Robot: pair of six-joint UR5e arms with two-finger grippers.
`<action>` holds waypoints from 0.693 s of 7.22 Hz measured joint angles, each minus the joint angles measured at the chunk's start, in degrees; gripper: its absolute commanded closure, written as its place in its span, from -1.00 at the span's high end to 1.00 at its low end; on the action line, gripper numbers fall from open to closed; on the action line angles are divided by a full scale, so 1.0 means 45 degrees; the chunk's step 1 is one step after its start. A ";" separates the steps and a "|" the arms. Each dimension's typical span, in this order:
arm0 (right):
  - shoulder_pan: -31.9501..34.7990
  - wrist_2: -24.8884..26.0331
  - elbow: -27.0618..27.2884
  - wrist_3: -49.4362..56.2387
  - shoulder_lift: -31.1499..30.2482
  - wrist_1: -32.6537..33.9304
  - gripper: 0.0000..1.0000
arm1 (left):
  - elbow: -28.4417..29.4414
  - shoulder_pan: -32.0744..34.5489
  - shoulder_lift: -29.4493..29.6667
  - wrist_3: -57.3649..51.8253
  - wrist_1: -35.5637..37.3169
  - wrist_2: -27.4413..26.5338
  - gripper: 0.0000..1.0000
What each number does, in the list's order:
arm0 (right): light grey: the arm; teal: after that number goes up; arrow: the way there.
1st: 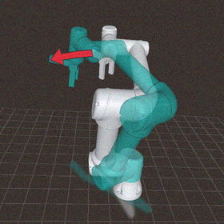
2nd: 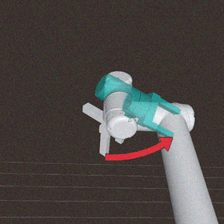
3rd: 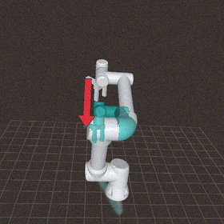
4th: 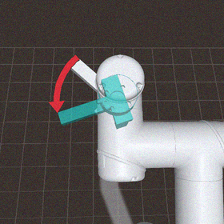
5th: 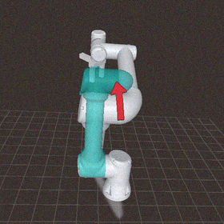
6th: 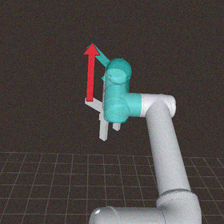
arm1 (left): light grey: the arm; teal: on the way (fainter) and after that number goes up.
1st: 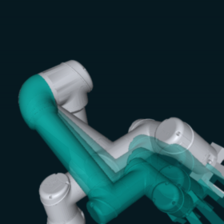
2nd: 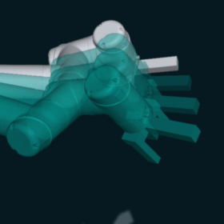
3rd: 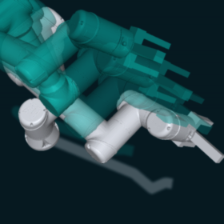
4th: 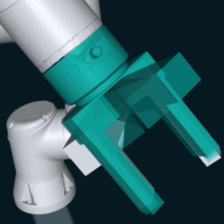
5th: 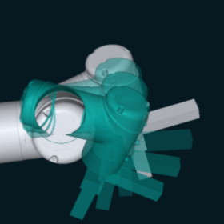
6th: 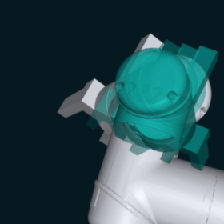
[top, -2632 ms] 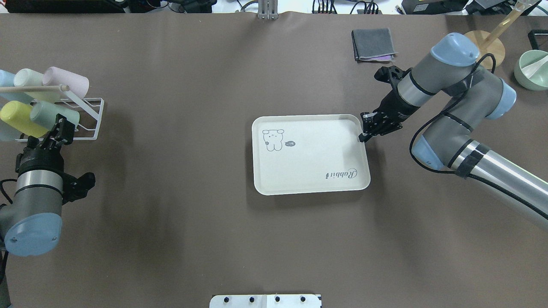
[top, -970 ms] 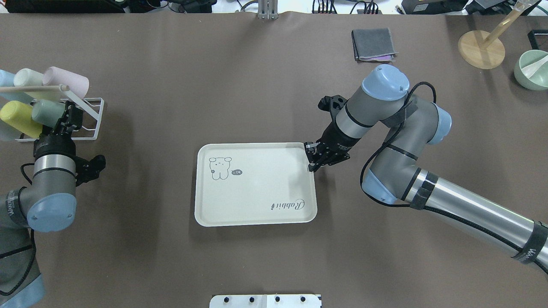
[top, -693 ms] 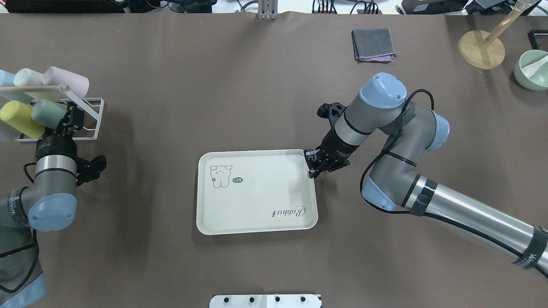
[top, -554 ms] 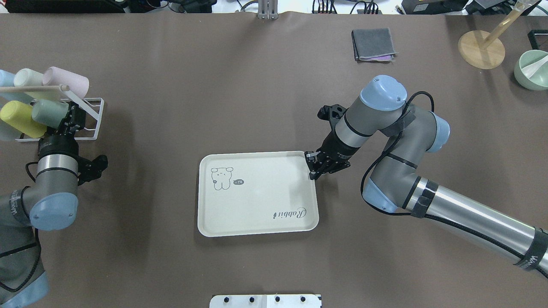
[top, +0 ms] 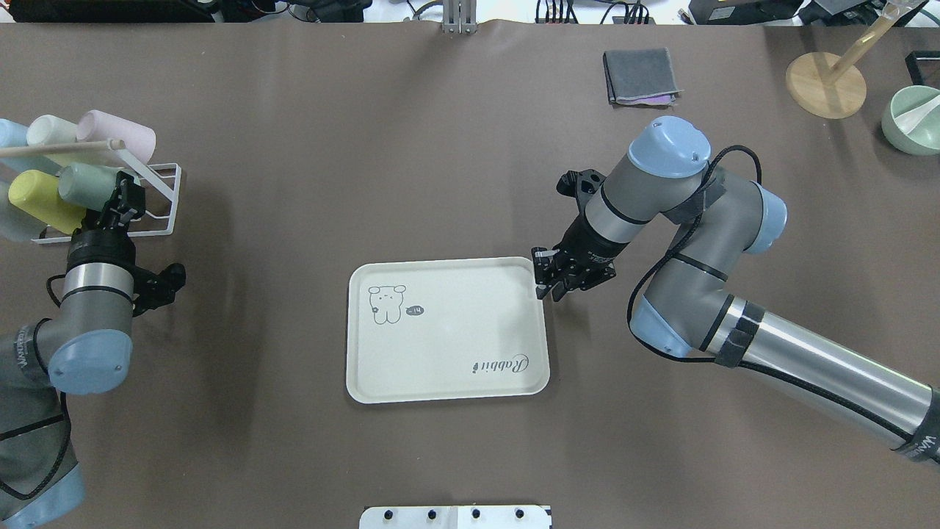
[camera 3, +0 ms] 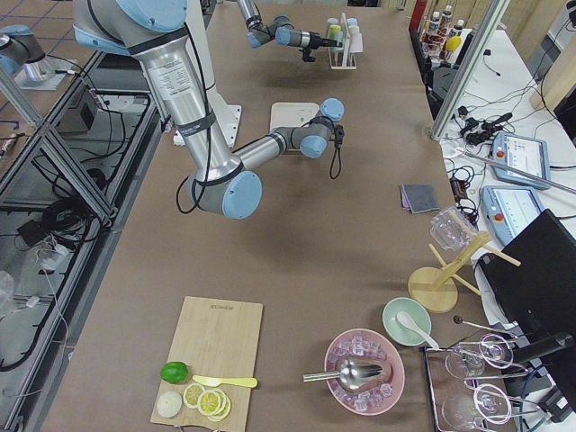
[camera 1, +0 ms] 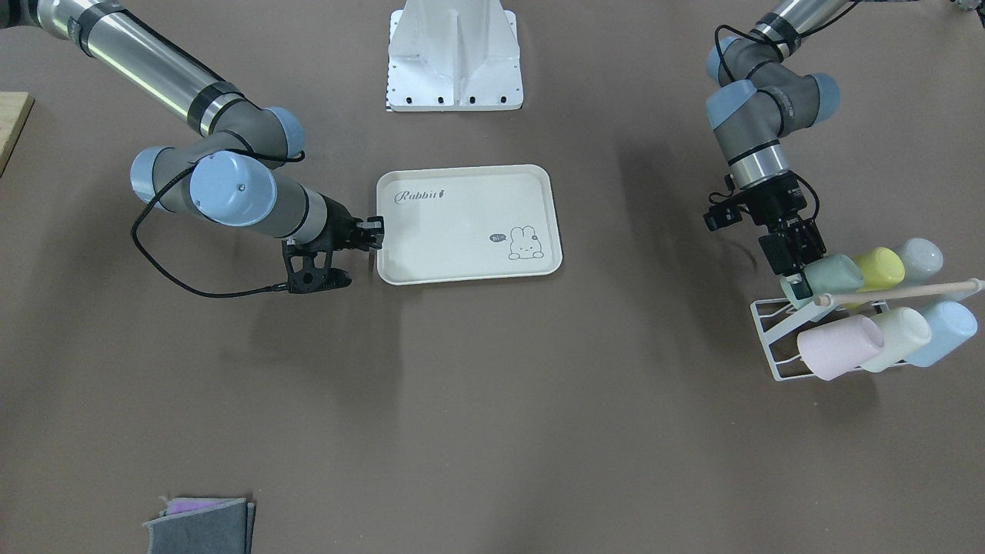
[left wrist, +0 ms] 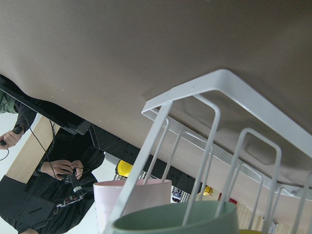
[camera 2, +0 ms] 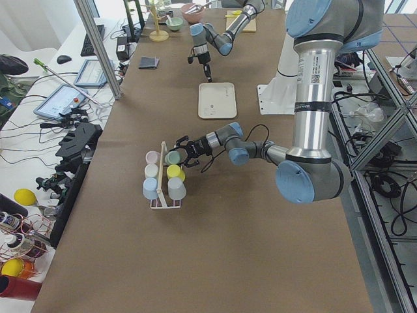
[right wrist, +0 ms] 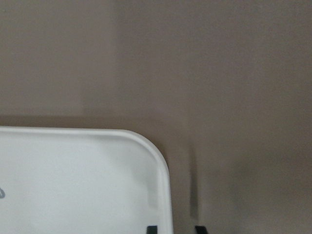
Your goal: Pick up and place green cup on tray
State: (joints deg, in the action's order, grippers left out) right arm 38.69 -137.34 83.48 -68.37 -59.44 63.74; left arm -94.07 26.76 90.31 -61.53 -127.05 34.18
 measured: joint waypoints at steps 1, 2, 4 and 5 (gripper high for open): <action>0.0236 0.0011 0.0546 -0.0003 -0.0146 0.0834 1.00 | 0.0000 0.0013 -0.0039 -0.0129 -0.0110 -0.0020 0.24; 0.0710 -0.0007 0.1022 0.0006 -0.0530 0.1256 1.00 | -0.0006 0.0029 -0.0093 -0.0237 -0.0153 -0.0046 0.22; 0.2110 0.0034 0.1447 0.0492 -0.1528 0.1512 1.00 | -0.0036 0.0074 -0.0156 -0.0795 -0.0170 -0.0270 0.19; 0.2862 0.0280 0.1480 0.1531 -0.2026 0.1790 1.00 | -0.0057 0.0089 -0.0161 -0.1597 -0.0215 -0.0622 0.19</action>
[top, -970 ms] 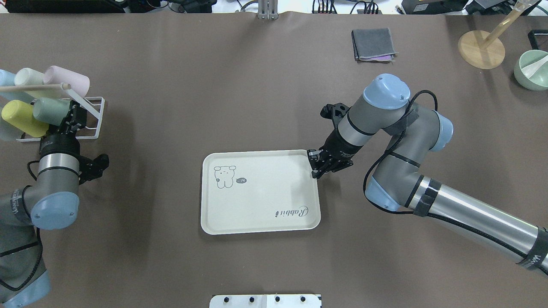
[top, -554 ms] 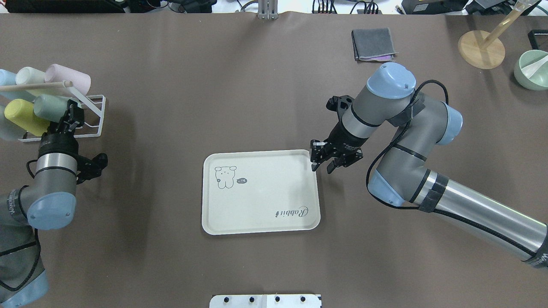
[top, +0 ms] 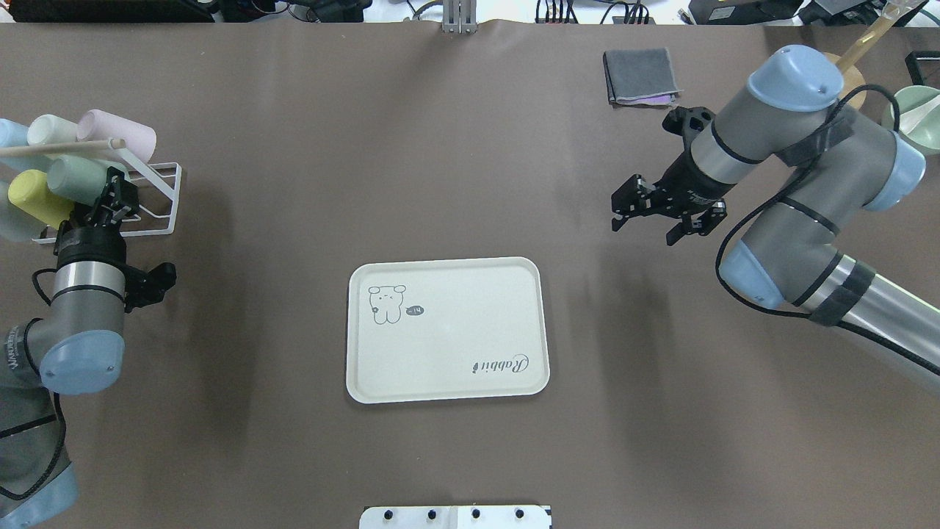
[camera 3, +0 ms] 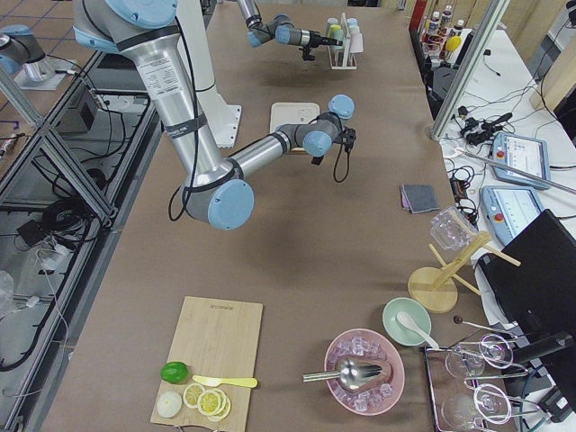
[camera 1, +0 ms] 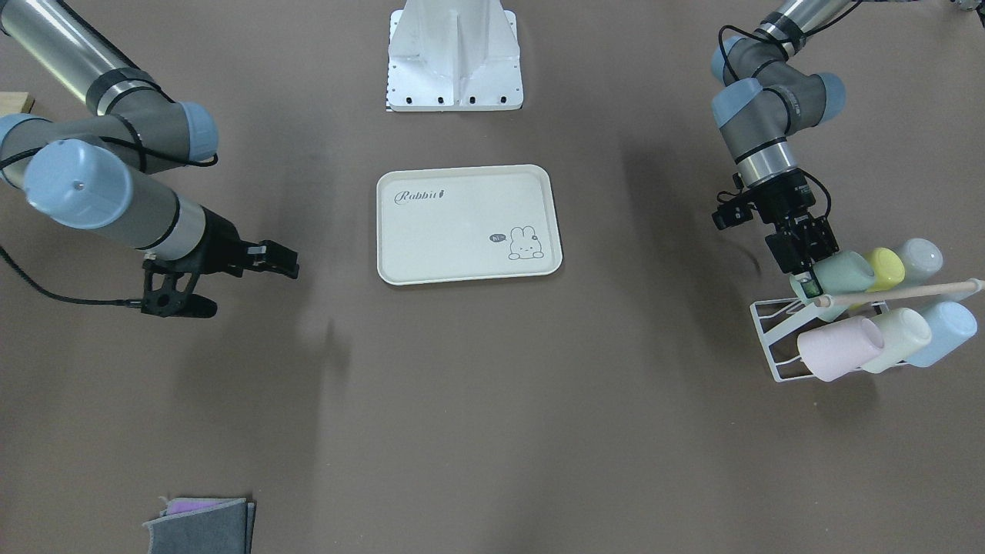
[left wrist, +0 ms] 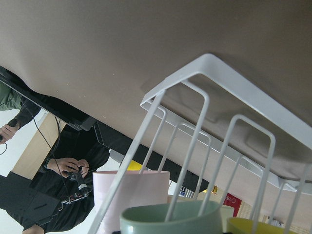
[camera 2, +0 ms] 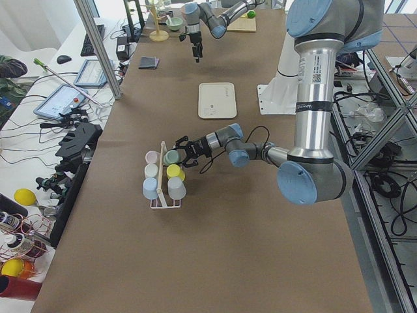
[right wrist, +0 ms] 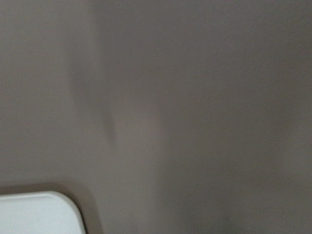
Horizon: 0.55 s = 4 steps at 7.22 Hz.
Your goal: Pick up and place green cup on tray
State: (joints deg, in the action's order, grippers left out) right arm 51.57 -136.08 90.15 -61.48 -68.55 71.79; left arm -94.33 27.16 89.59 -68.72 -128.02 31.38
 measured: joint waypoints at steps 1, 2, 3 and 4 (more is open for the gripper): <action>0.0866 0.0302 0.0024 0.1585 -0.0455 0.0683 1.00 | -0.0042 0.0005 -0.0058 -0.0620 -0.0064 -0.0214 0.19; 0.1955 0.0465 0.0025 0.3689 -0.0888 0.1756 1.00 | -0.0175 0.0007 -0.0220 -0.1089 -0.0092 -0.0304 0.19; 0.3219 0.0521 0.0036 0.6078 -0.1319 0.3031 1.00 | -0.0449 0.0013 -0.0497 -0.1512 -0.0106 -0.0342 0.19; 0.4495 0.0508 0.0064 0.8175 -0.1688 0.4309 1.00 | -0.0840 0.0016 -0.0853 -0.1760 -0.0118 -0.0360 0.19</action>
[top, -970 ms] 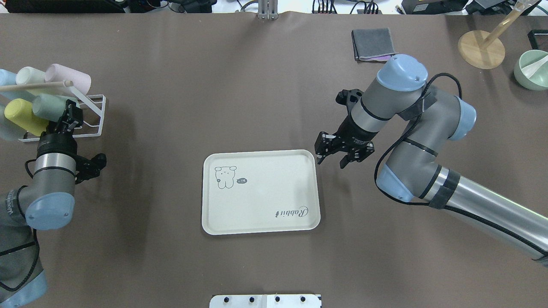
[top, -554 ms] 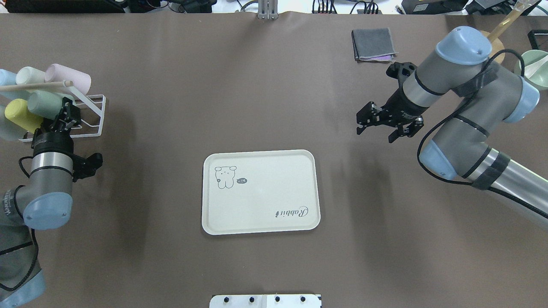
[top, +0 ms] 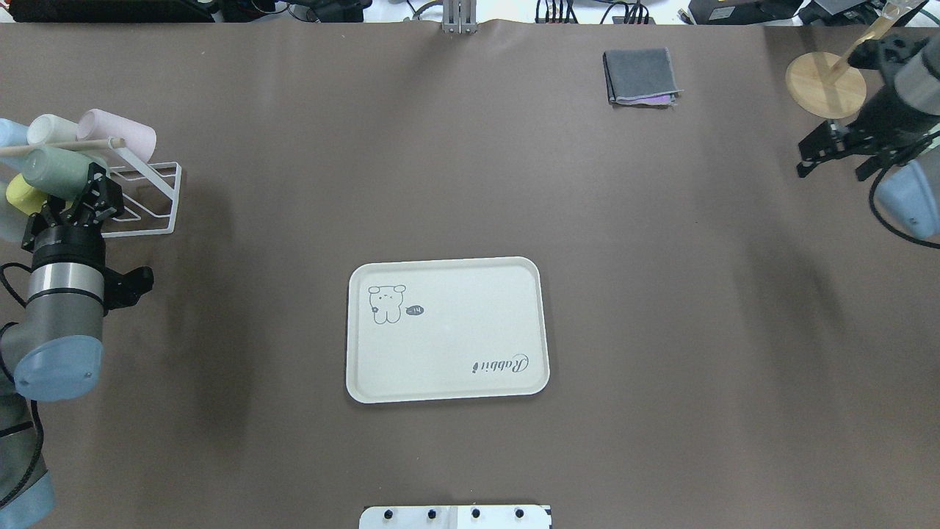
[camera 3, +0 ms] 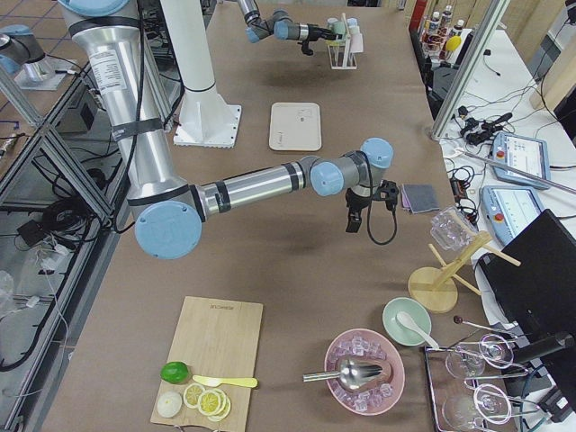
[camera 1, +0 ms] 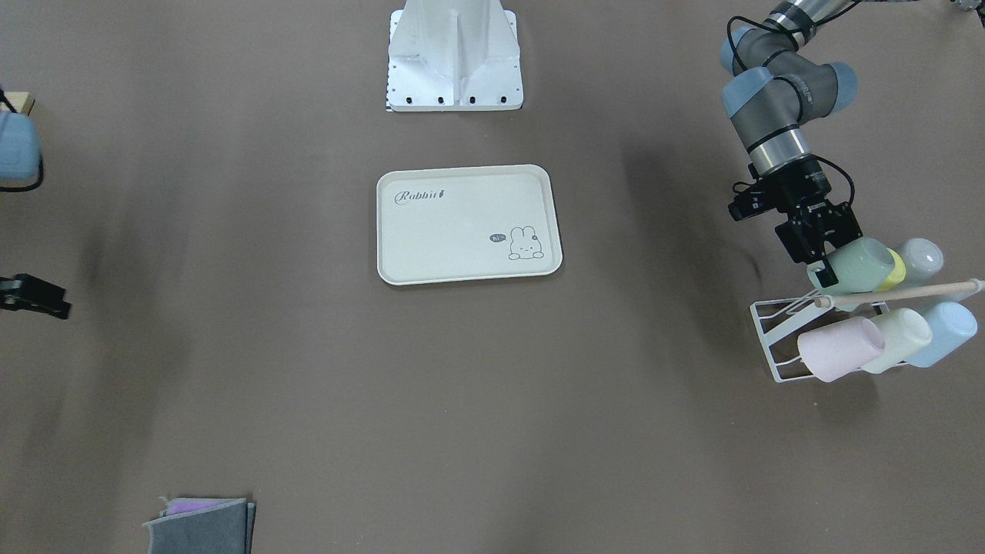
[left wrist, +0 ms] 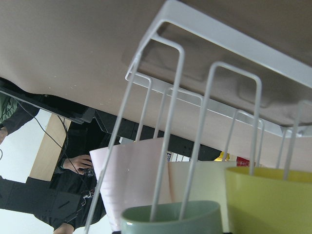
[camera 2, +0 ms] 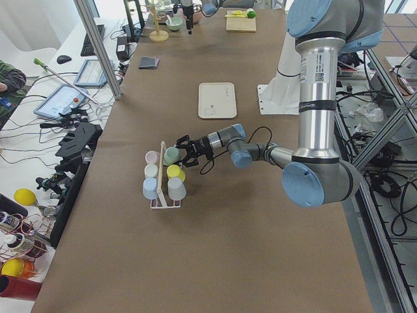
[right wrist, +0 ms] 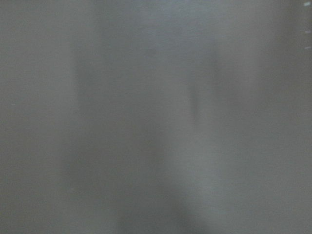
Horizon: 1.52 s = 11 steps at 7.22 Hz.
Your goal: Pick up and place green cup on tray
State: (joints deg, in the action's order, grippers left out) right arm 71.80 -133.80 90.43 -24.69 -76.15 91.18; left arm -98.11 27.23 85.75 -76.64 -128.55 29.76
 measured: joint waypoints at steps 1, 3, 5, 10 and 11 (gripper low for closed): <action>0.1196 -0.0044 0.0119 0.1732 -0.0413 0.1118 1.00 | -0.0419 0.0002 -0.0334 -0.0103 -0.0004 -0.0013 0.19; 0.2941 -0.0101 0.1066 0.4525 -0.1789 0.2573 1.00 | -0.1137 0.0003 -0.0628 -0.0159 -0.0008 -0.0265 0.19; 0.3710 -0.0068 0.1758 0.6117 -0.2749 0.3207 1.00 | -0.1732 -0.0006 -0.0579 -0.0158 -0.0026 -0.0454 0.18; 0.3805 0.1473 0.1797 0.6762 -0.2975 0.3164 1.00 | -0.1970 -0.0064 0.1337 -0.0137 -0.2097 -0.0500 0.09; 0.3799 0.1556 0.1799 0.6729 -0.2930 0.3114 1.00 | -0.1836 -0.0081 0.2001 -0.0141 -0.2177 -0.0500 0.06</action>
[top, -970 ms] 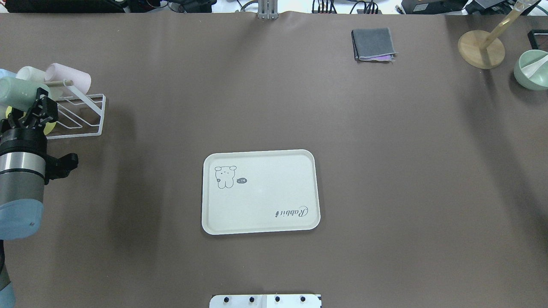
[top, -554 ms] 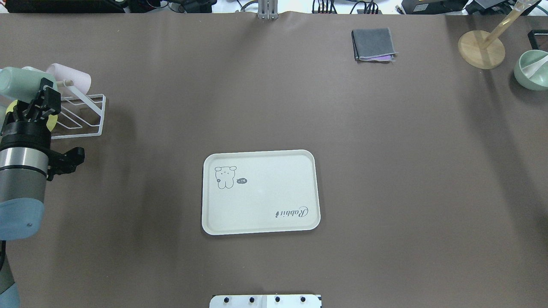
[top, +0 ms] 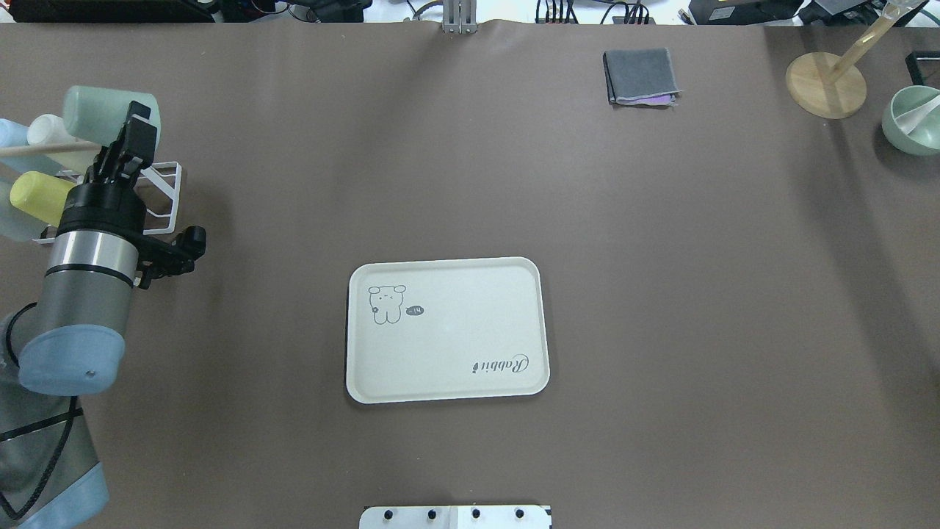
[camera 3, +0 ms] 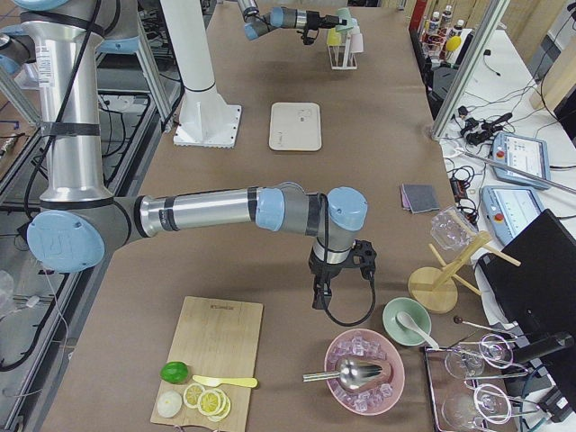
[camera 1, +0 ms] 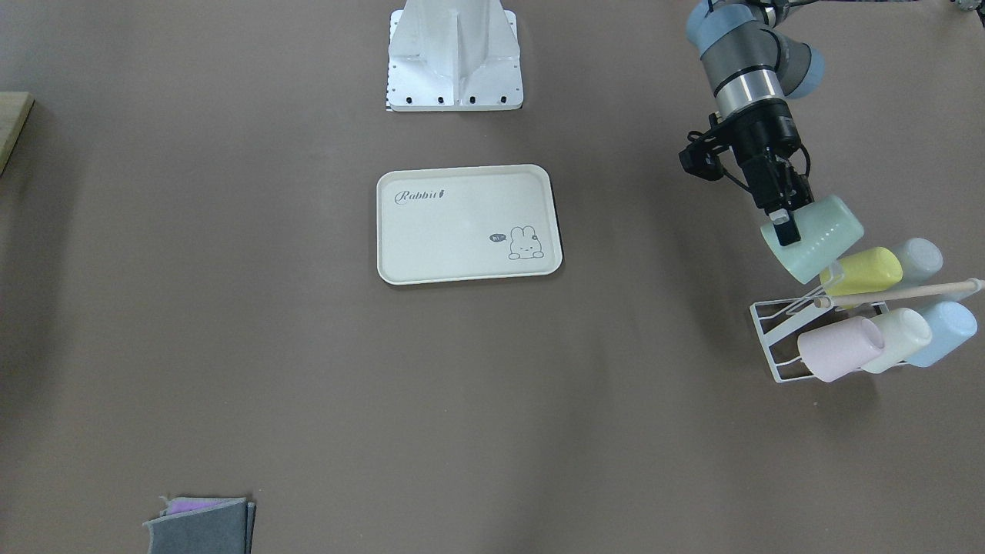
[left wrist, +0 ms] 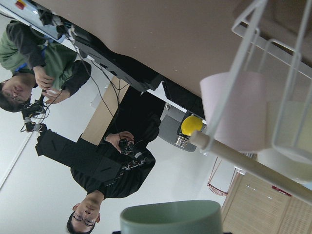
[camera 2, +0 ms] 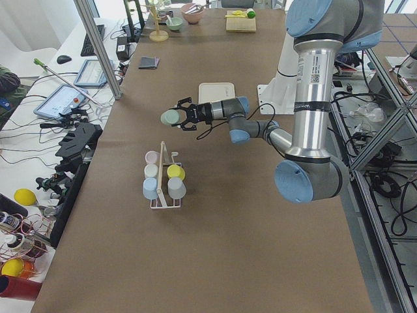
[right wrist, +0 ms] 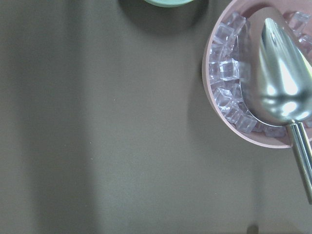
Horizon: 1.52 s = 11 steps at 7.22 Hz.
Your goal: Pick up and place green cup on tray
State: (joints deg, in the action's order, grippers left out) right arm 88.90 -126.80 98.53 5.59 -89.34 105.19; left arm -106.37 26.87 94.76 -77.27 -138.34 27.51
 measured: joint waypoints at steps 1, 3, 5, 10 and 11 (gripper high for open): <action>-0.0006 -0.0123 0.0000 -0.0037 0.0050 -0.0054 1.00 | 0.0030 -0.0001 0.0486 -0.0008 -0.0031 0.0000 0.01; -0.0008 -0.0511 0.0001 -0.0055 0.0089 -0.0401 1.00 | -0.0349 -0.0008 0.0932 0.0109 -0.0619 0.0026 -0.22; -0.0007 -0.0885 0.0008 -0.0039 0.0052 -0.0675 1.00 | -0.0245 -0.0065 0.1141 0.0176 -0.2094 0.0029 -0.31; -0.0005 -0.1028 0.0114 0.0002 0.0024 -0.1023 1.00 | 0.0272 -0.0172 0.1435 0.0753 -0.4907 0.0788 -0.54; -0.0003 -0.1038 0.0201 0.0011 -0.0013 -0.1068 1.00 | 0.0276 -0.0172 0.1550 0.1538 -0.5045 0.1389 -0.54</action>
State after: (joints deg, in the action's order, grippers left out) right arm 88.88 -131.47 99.43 5.64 -89.39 100.39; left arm -105.13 26.09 101.73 -70.36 -161.05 33.76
